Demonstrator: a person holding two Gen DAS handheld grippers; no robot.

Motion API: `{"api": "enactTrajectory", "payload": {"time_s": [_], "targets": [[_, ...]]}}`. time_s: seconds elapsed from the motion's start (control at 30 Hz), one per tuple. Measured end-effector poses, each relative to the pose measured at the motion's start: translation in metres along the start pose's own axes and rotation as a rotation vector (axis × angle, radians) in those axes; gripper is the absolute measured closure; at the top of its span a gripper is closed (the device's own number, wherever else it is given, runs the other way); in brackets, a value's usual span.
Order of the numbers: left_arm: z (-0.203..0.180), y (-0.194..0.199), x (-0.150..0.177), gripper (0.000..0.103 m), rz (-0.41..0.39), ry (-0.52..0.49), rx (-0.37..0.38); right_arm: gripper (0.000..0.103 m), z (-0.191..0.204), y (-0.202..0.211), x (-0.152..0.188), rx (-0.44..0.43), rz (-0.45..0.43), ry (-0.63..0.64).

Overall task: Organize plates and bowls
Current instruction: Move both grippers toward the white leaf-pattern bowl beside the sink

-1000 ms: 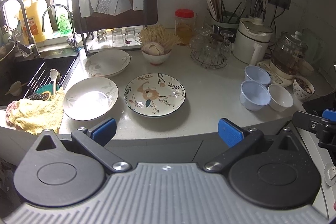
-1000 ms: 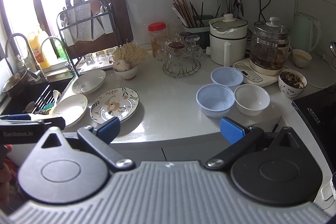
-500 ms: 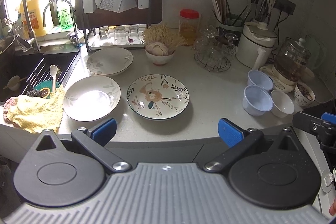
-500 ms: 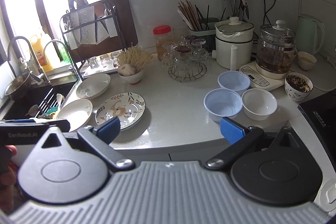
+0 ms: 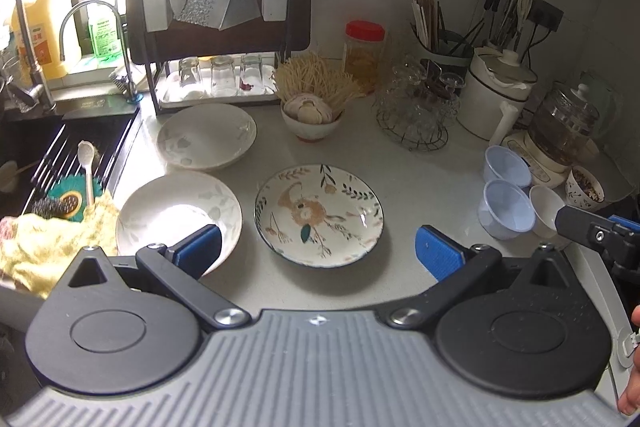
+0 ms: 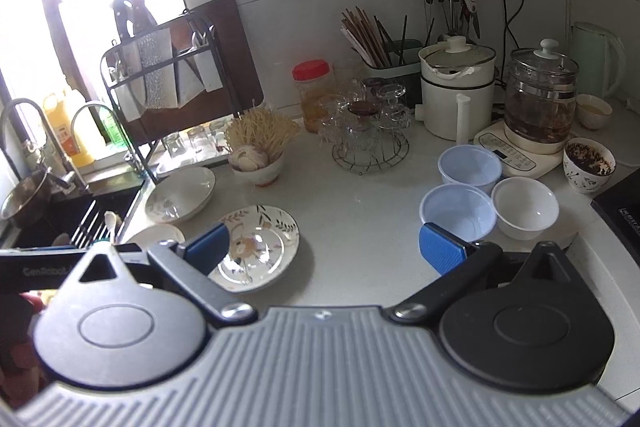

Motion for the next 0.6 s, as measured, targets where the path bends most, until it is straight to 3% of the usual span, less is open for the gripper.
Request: {"api": "enactTrajectory", "payload": {"time_s": [0.27, 0.43, 0.6], "targets": [[0.058, -0.050, -0.026, 0.000, 0.028, -0.031, 0.020, 0.000, 0.041, -0.043, 0.006, 0.024, 0.039, -0.041], [0.109, -0.081, -0.044, 0.000, 0.010, -0.063, 0.003, 0.000, 0.078, -0.075, 0.011, -0.001, 0.071, -0.024], [0.158, -0.113, -0.053, 0.000, 0.025, -0.050, 0.038, 0.003, 0.117, -0.108, 0.013, -0.044, 0.079, -0.014]]}}
Point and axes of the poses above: each gripper's, at about its wrist camera, not at the fingertips, and y roughly against the way its jaws point, z to its left, x to its underside, the point moved 7 cm from there along -y, roughly the way its jaws point, and after that the axes turned 12 degrees about -z, right-handed, at the moved point
